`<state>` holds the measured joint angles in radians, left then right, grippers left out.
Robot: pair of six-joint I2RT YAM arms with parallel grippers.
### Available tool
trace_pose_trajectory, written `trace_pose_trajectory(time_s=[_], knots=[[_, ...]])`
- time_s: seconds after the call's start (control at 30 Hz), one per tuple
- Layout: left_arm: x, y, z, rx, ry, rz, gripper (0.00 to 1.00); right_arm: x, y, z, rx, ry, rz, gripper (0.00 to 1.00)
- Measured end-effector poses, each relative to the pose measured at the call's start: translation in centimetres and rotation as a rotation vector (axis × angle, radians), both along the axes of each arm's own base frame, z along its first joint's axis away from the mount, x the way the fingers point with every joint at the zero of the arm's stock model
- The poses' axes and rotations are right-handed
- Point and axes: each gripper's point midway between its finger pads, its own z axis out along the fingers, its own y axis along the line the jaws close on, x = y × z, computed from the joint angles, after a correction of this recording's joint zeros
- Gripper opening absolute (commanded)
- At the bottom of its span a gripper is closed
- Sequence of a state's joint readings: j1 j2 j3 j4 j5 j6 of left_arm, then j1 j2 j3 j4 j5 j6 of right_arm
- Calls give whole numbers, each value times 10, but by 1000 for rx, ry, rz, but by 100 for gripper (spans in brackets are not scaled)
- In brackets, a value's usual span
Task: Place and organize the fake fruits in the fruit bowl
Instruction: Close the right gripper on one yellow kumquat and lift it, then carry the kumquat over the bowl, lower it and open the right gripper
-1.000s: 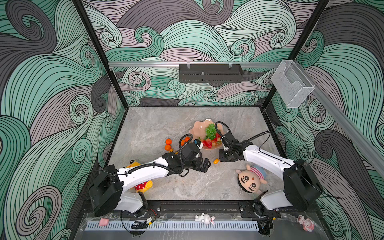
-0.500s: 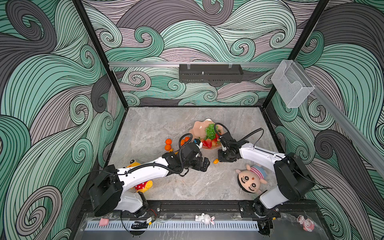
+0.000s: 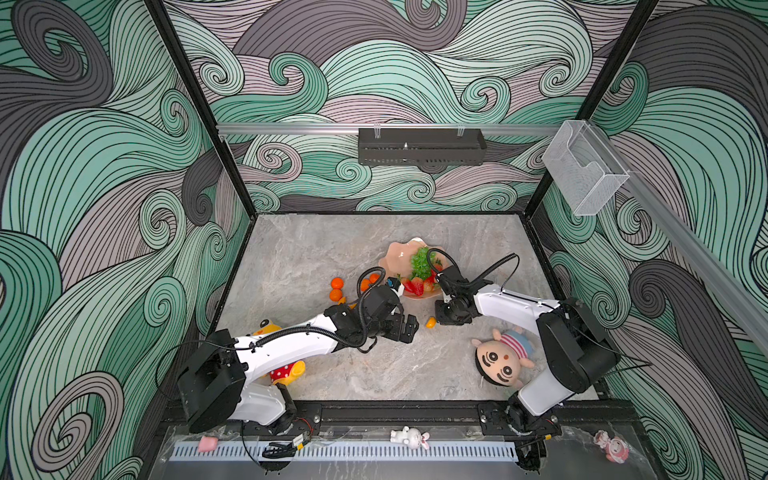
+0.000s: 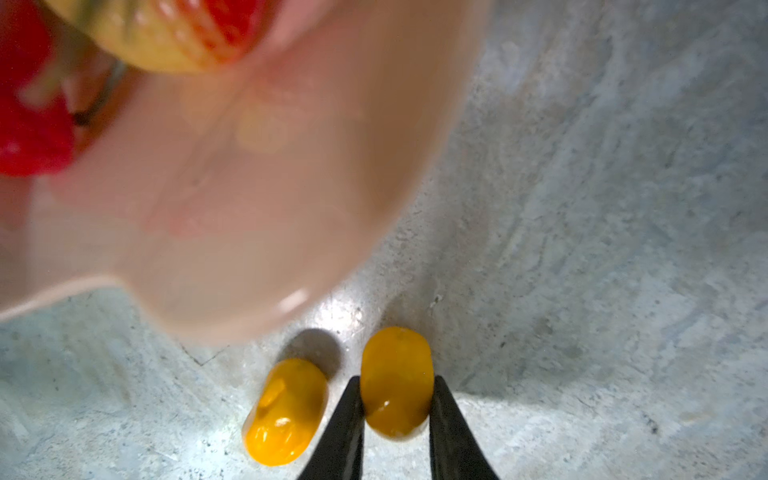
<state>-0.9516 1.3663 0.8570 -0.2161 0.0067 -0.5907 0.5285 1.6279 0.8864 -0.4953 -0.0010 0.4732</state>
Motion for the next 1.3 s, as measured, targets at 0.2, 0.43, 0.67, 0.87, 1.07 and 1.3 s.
trace_pose_trajectory(time_s=[0.2, 0.43, 0.67, 0.87, 1.07, 1.3], knots=[[5, 5, 4, 17, -20, 27, 99, 1, 0, 8, 11, -23, 0, 20], [17, 25, 50, -48, -133, 105, 99, 2, -2, 59, 66, -143, -3, 20], [53, 59, 75, -113, -181, 232, 99, 20, 5, 99, 83, -229, 13, 20], [78, 80, 70, -148, -134, 304, 99, 55, 25, 112, 82, -256, 50, 19], [98, 84, 47, -153, -48, 331, 99, 93, 48, 102, 56, -227, 89, 18], [119, 74, 55, -198, -8, 321, 99, 119, 58, 88, 7, -193, 118, 18]])
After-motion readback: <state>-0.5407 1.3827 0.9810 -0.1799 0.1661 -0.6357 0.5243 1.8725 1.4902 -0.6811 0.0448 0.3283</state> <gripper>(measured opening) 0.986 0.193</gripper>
